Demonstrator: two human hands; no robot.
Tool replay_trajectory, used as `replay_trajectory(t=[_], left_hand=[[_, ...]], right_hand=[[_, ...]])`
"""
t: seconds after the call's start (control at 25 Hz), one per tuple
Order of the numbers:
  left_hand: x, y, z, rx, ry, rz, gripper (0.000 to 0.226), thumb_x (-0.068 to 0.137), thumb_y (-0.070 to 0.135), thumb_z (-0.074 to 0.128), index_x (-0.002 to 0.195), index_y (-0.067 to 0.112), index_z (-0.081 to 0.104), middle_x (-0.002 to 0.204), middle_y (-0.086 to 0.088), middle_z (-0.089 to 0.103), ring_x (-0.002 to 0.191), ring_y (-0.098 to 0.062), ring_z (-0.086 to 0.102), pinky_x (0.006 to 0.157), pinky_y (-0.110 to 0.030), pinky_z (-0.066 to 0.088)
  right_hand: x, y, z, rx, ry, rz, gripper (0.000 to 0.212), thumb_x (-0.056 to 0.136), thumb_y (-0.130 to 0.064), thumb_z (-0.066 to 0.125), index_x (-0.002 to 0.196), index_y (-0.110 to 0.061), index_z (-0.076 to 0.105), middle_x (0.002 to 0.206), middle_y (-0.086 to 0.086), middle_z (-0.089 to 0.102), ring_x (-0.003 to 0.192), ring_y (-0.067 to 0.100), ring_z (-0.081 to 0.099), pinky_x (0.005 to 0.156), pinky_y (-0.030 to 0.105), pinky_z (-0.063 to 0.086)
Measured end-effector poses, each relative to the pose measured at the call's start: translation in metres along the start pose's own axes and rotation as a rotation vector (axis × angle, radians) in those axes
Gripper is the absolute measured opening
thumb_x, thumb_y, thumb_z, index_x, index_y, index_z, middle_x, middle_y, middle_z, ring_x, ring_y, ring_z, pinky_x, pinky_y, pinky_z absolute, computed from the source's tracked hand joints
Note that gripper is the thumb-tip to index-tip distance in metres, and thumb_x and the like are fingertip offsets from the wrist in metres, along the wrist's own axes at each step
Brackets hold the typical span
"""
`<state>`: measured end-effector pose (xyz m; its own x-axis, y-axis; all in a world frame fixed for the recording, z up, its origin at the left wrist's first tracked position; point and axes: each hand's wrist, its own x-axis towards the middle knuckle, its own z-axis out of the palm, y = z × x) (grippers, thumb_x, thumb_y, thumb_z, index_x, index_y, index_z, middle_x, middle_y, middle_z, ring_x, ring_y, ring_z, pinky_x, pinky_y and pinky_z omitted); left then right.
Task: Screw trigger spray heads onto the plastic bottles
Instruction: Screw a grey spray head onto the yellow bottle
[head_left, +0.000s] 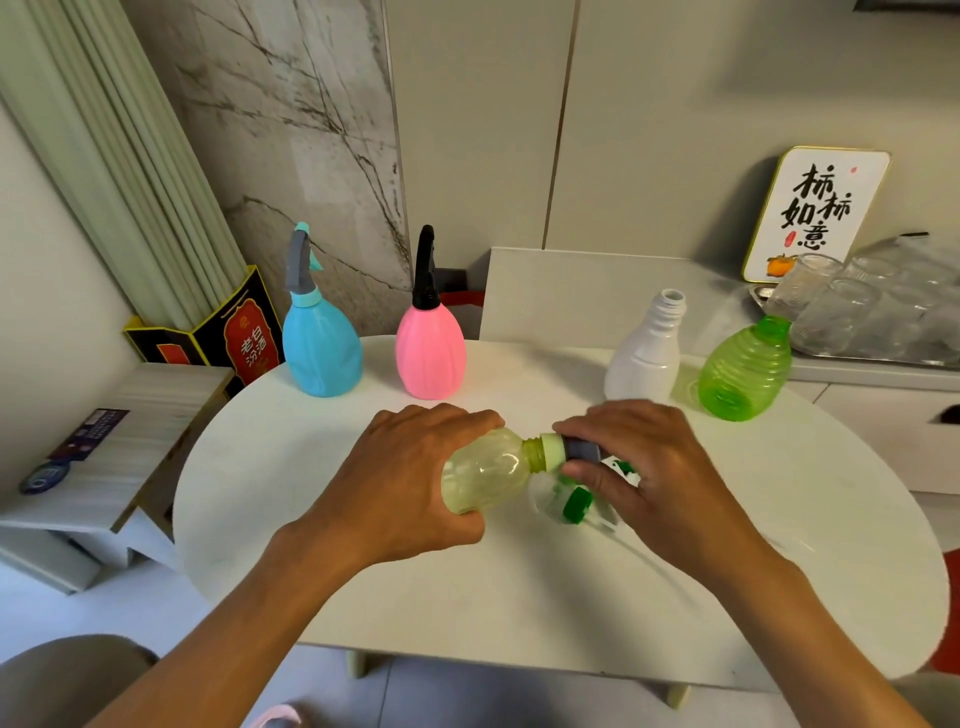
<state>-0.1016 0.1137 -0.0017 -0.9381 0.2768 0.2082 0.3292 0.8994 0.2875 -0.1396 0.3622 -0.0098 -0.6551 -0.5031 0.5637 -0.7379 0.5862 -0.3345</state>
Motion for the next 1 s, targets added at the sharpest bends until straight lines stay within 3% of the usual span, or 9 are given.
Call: replay_trajectory(t=[0.12,0.28,0.44,0.64,0.84,1.0], left_hand=[[-0.002,0.001,-0.007,-0.089,0.015,-0.011,0.079,0.056,0.051,0.07,0.126,0.049,0.032,0.114,0.013,0.066,0.097,-0.015,0.06,0.085,-0.035,0.048],[-0.006,-0.001,-0.014,-0.164,-0.069,-0.019,0.086,0.053,0.054,0.074,0.128,0.05,0.031,0.113,0.018,0.066,0.095,-0.009,0.06,0.082,-0.035,0.054],[-0.004,-0.007,-0.017,-0.229,-0.229,-0.049,0.082,0.052,0.054,0.078,0.124,0.054,0.039,0.11,0.025,0.064,0.096,0.0,0.059,0.08,-0.027,0.055],[-0.004,-0.016,-0.022,-0.311,-0.428,-0.09,0.081,0.052,0.053,0.082,0.127,0.046,0.052,0.111,0.026,0.063,0.099,0.005,0.059,0.083,-0.026,0.056],[-0.006,-0.007,-0.02,-0.167,-0.231,-0.004,0.078,0.051,0.052,0.078,0.122,0.046,0.046,0.103,0.02,0.066,0.09,-0.005,0.06,0.076,-0.031,0.055],[-0.007,-0.006,-0.015,-0.029,-0.086,0.115,0.079,0.054,0.059,0.07,0.123,0.045,0.035,0.106,0.014,0.067,0.091,-0.012,0.058,0.081,-0.031,0.049]], right_hand=[[-0.004,-0.011,0.008,0.32,-0.114,0.167,0.022,0.099,-0.044,0.048,0.12,-0.038,0.05,0.11,-0.019,0.06,0.1,0.008,0.059,0.083,0.022,0.046],[-0.004,-0.016,0.009,0.429,-0.168,0.122,0.022,0.096,-0.039,0.056,0.117,-0.035,0.048,0.105,-0.02,0.056,0.097,0.016,0.061,0.076,0.027,0.054],[-0.005,-0.017,0.006,0.358,-0.221,0.012,0.021,0.095,-0.032,0.058,0.115,-0.03,0.052,0.11,-0.022,0.053,0.096,0.014,0.058,0.079,0.026,0.05],[-0.006,-0.022,0.01,0.261,-0.286,-0.107,0.024,0.094,-0.018,0.064,0.115,-0.025,0.055,0.115,-0.014,0.054,0.102,0.013,0.056,0.083,0.036,0.048],[-0.005,-0.023,0.009,0.417,-0.219,0.101,0.033,0.091,-0.036,0.063,0.117,-0.047,0.047,0.109,-0.022,0.057,0.095,0.015,0.061,0.077,0.033,0.055],[-0.004,-0.021,0.01,0.549,-0.197,0.233,0.035,0.088,-0.049,0.061,0.12,-0.049,0.047,0.098,-0.015,0.058,0.078,0.018,0.064,0.069,0.047,0.057]])
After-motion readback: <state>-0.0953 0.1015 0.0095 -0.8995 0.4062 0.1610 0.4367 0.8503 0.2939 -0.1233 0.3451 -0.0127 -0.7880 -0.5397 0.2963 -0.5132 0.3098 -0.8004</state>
